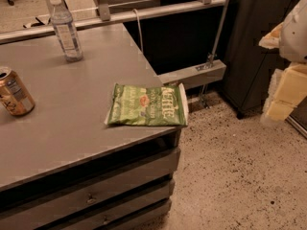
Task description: Move green jalapeno chip bag near blue plastic bottle
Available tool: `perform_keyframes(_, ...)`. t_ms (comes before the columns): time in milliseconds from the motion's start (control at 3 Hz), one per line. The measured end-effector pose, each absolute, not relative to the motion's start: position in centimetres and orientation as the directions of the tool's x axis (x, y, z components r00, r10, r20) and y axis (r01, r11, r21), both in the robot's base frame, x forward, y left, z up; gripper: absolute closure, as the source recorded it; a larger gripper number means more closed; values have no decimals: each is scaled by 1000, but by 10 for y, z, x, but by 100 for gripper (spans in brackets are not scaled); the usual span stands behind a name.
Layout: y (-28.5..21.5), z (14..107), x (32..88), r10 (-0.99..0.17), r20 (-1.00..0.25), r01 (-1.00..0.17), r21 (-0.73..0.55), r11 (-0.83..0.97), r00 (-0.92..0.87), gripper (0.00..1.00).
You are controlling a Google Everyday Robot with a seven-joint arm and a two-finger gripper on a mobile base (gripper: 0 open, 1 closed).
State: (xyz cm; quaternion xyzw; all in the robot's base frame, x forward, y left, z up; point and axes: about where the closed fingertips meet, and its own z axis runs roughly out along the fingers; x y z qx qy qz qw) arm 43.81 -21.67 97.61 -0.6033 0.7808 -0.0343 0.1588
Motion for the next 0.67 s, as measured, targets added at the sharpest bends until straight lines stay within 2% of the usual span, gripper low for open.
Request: perform_keyframes(667,-208,970,442,-955,-222,-935,-248,252,-198,0)
